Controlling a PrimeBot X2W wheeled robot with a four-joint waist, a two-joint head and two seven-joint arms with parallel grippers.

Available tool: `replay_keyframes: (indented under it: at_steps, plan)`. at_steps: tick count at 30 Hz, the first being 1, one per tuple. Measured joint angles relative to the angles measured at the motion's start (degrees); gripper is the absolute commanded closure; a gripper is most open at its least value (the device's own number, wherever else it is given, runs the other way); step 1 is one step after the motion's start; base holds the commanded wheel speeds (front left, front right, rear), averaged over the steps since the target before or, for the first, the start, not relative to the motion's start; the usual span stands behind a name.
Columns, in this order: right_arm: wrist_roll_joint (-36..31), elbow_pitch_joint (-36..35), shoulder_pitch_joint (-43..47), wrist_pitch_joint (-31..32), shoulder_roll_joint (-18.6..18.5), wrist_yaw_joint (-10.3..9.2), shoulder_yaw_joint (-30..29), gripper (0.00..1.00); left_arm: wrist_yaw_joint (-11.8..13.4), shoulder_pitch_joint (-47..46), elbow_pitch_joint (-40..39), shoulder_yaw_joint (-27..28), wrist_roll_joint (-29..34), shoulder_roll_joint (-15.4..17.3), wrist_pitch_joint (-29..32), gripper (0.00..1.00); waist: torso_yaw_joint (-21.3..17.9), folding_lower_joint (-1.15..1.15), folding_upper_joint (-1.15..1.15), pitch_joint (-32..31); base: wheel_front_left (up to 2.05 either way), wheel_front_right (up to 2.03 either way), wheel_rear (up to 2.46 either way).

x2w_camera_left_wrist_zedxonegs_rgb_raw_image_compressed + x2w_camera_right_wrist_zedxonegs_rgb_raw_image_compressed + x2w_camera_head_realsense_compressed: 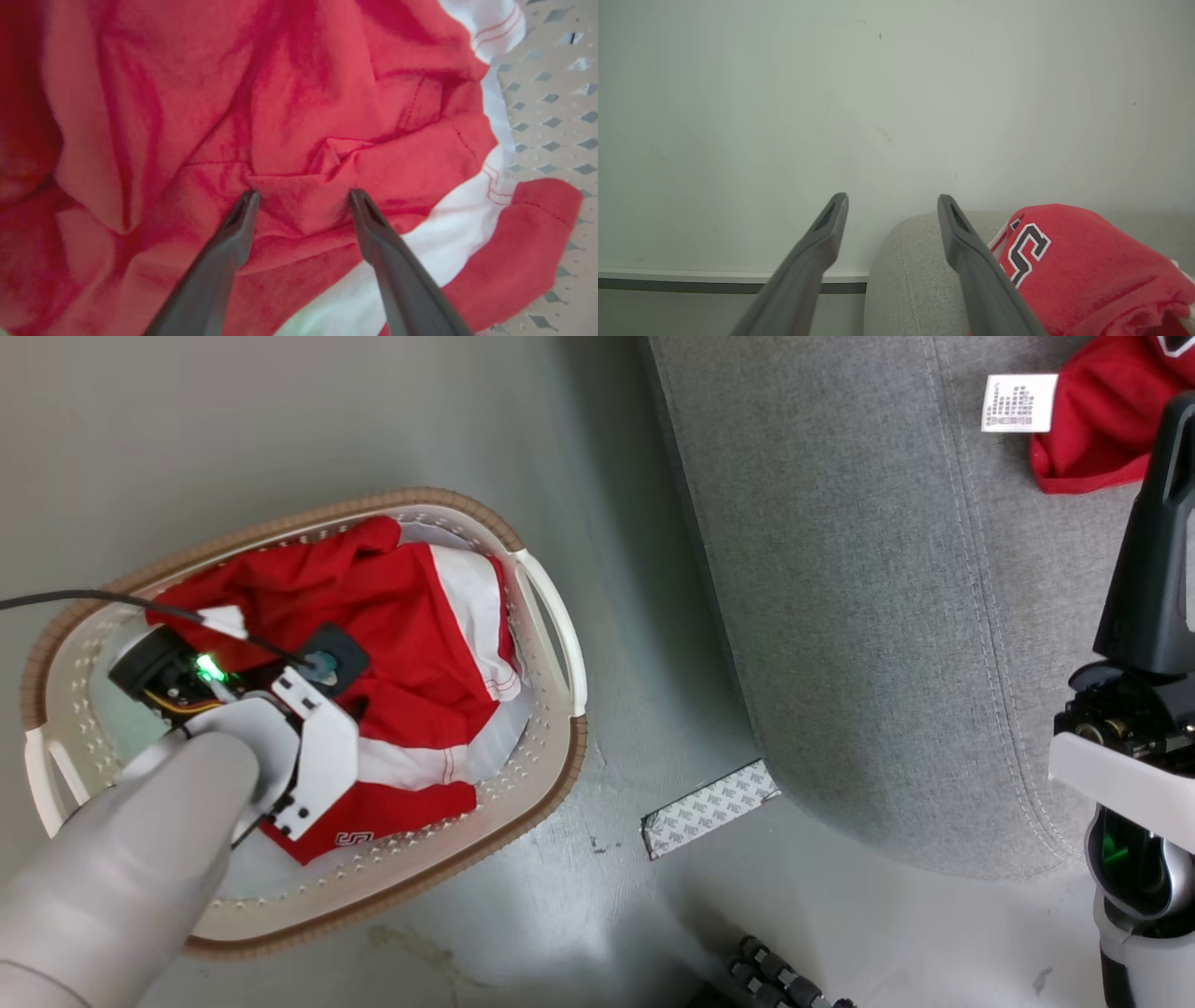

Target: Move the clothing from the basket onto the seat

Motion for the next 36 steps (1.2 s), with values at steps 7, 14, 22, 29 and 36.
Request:
replay_keyframes:
  at_steps: [7, 14, 22, 29, 36]
  plan:
    - [0.00, 0.02, 0.35, 0.00, -0.01, 0.00, -0.05, 0.00, 0.00, -2.89, 4.19, -6.20, -0.35, -1.69, 0.87, 0.53, 0.04, 0.00, 0.00, 0.23, 0.00, 0.00, 0.00]
    - [-0.15, 0.22, 0.43, 0.00, -0.01, 0.00, -0.20, 0.00, 0.00, -4.99, 6.37, -10.79, -4.11, -2.12, 0.12, 1.00, -0.22, -0.01, 0.00, -0.13, 0.00, 0.00, 0.00]
    - [-0.29, 1.49, -0.10, 0.00, 0.00, 0.00, 0.47, 0.00, 0.00, -5.29, 8.17, -12.49, -8.38, -3.04, -3.03, 1.00, -0.67, 0.00, 0.00, -2.43, 0.00, 0.00, 0.00]
    - [-3.83, 2.87, -0.77, -0.01, 0.01, 0.00, -0.79, 0.00, 0.00, -2.39, 8.23, -12.84, -11.40, -6.05, -8.29, 1.00, 0.67, 0.00, 0.00, -7.59, 0.00, 0.00, 0.00]
    - [-6.90, 5.23, -0.03, 0.00, 0.02, 0.00, -2.19, 0.00, 0.00, -0.26, 6.95, -12.85, -15.96, -10.27, -12.94, 1.00, 3.63, -0.01, 0.00, -14.76, 0.00, 0.00, 0.00]
